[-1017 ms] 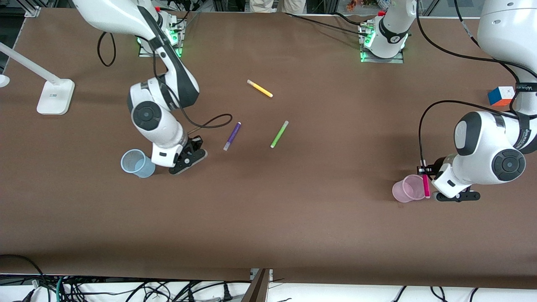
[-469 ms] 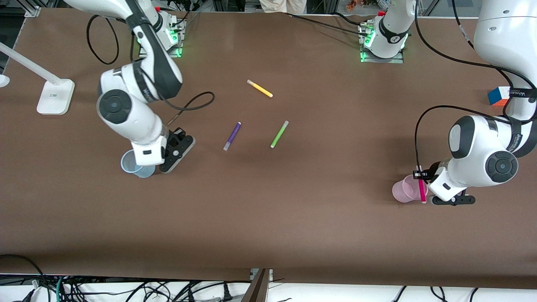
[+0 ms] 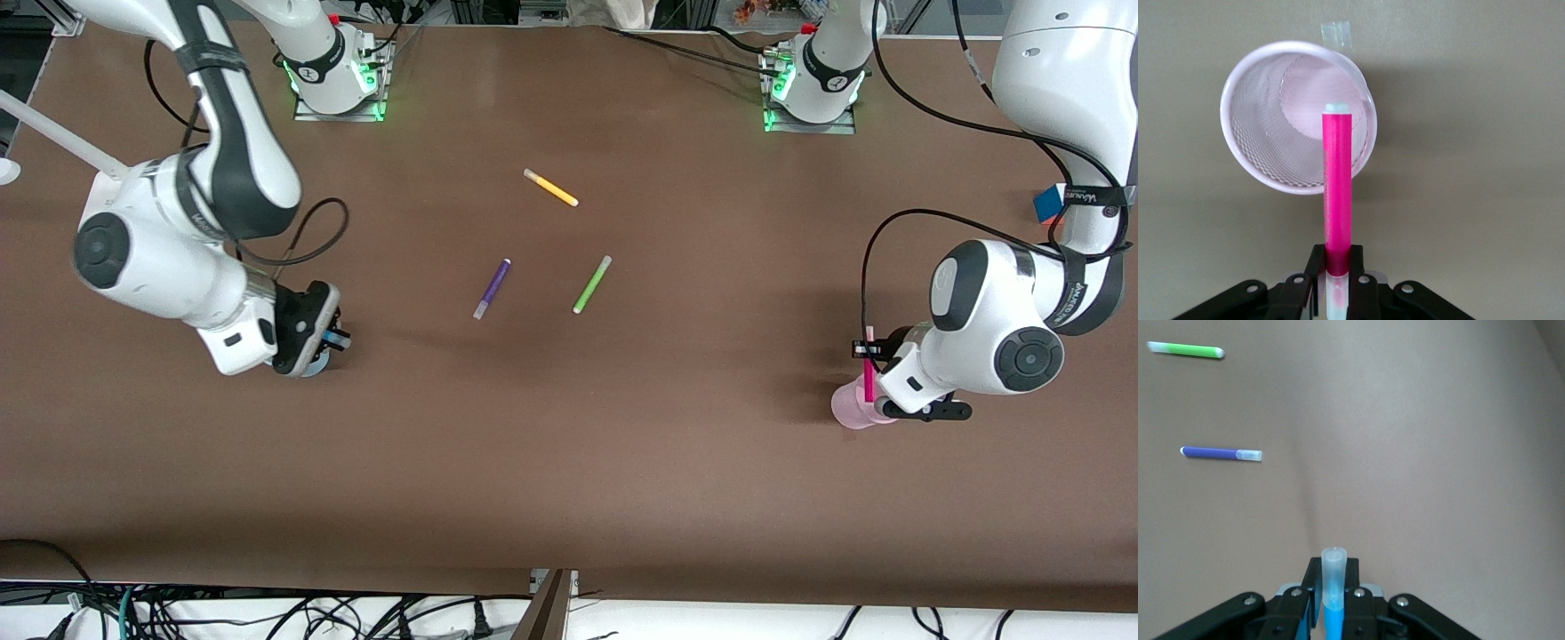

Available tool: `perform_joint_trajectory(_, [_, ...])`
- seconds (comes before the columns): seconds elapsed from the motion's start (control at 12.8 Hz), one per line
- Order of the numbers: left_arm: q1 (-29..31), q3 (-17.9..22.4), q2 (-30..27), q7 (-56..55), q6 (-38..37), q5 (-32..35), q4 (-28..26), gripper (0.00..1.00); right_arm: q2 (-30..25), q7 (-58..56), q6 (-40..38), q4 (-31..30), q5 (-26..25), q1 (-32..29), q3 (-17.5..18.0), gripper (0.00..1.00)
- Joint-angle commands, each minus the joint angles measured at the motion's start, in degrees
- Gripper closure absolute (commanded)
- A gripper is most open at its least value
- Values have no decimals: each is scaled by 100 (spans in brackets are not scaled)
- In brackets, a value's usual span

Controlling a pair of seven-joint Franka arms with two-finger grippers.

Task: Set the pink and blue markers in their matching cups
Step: 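Lower the pink marker into the pink cup while the right gripper carries blue marker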

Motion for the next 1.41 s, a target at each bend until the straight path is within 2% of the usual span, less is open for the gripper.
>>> perform_joint_trajectory(0.0, [22, 8, -85, 87, -143, 97, -1, 95, 52, -1155, -131, 70, 714, -334, 74, 84])
perform_joint_trajectory(0.39, [66, 34, -32, 78, -135, 97, 17, 92, 114, -2159, -456, 70, 1260, -862, 83, 84])
perform_joint_trajectory(0.63, [75, 52, -67, 96, -143, 106, 43, 88, 227, -2686, -553, 70, 1559, -1029, 83, 84])
perform_joint_trajectory(0.94, [320, 61, -32, 500, -100, 62, 262, 88, 430, -3276, -658, 70, 2051, -1205, 83, 84])
perform_joint_trajectory(1.33, [295, 61, 170, 491, 321, 26, 263, 88, 527, -3426, -780, 61, 2122, -1372, 83, 84])
